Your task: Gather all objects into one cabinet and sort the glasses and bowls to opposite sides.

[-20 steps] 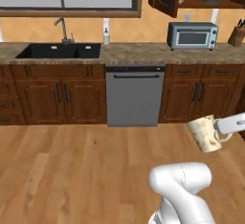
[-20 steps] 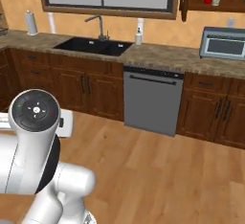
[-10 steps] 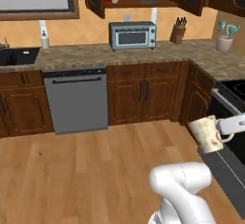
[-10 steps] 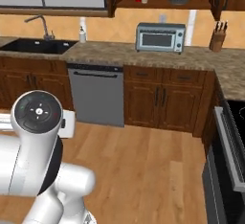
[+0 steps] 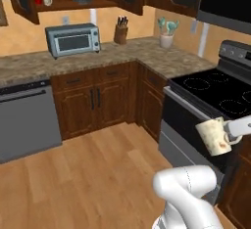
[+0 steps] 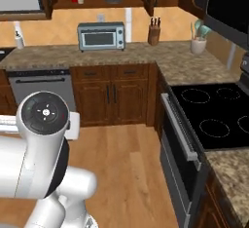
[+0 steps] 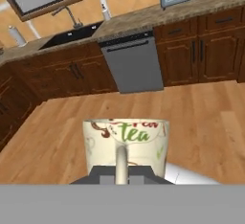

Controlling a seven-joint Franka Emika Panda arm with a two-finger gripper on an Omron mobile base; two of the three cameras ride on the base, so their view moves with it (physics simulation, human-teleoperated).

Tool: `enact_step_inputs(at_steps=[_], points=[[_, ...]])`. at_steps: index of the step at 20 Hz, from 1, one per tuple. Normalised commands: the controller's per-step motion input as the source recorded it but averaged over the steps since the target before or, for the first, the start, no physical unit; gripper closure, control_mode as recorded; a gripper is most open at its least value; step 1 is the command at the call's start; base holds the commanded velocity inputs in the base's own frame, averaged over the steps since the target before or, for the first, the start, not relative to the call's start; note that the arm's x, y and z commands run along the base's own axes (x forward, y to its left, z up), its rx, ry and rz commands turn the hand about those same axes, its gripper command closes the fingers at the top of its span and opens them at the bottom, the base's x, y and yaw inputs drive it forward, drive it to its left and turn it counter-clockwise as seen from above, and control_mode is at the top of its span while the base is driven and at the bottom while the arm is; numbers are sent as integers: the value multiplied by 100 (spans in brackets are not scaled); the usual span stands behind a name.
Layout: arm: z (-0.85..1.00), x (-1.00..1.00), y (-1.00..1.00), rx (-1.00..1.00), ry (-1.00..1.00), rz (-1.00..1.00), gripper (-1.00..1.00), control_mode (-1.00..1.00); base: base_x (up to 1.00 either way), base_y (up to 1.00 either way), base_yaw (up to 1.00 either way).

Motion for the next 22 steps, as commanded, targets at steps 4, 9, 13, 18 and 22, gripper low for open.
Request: enact_step_inputs(at_steps=[4, 9, 13, 18, 22], points=[[0, 0, 0, 0, 0, 0, 100, 100, 28, 70, -46], [0, 0, 0, 0, 0, 0, 100, 100, 57, 95, -36], [0, 0, 0, 0, 0, 0, 100, 100, 99, 97, -24], [0, 0, 0, 0, 0, 0, 100, 100, 100, 75, -5], [0, 0, 0, 0, 0, 0, 100, 100, 100, 21, 8]])
